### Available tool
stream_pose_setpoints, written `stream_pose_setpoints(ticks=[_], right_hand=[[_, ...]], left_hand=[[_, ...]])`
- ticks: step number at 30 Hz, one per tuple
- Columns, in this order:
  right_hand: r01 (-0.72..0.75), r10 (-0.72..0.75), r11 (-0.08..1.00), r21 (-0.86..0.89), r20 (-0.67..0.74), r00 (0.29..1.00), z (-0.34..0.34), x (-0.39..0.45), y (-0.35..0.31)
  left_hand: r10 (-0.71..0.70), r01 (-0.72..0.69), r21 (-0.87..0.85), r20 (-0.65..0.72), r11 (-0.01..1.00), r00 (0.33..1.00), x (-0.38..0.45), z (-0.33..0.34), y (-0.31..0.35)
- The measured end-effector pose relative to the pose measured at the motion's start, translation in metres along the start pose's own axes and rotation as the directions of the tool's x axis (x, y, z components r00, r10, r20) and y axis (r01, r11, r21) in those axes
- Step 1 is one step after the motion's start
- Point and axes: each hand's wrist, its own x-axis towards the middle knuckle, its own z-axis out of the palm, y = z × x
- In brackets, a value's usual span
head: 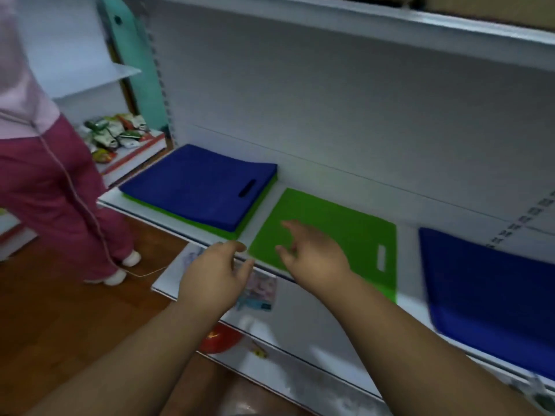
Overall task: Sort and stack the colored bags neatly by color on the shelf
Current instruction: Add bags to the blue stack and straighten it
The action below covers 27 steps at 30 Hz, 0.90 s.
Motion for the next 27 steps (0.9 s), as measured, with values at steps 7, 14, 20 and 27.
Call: stream_pose_setpoints(ticks=[7,14,20,27], right_hand=[[-0.124,0.128,0.992,-0.03,0.246,0.961,0.049,0.075,-0.083],[-0.243,0.242,0.97,-0.003,0.099,0.965,0.07,0.08,-0.1],[-0.252,0.249,0.966,-0.049,-0.069,0.966,0.064,0.07,-0.098],[-0.01,0.014,1.0,0.012,-0.375,0.927,0.045,0.038,-0.06]], left_hand=[[-0.096,0.105,-0.1,0.092,0.989,0.991,0.021,-0.057,-0.099],[-0.284,0.421,-0.667,0.311,0.615,0.907,0.039,-0.06,-0.13],[-0.433,0.488,-0.831,0.349,0.268,0.831,0.061,-0.058,-0.149],[-0.556,0.445,-0.77,0.143,0.458,0.819,0.057,-0.051,-0.141]])
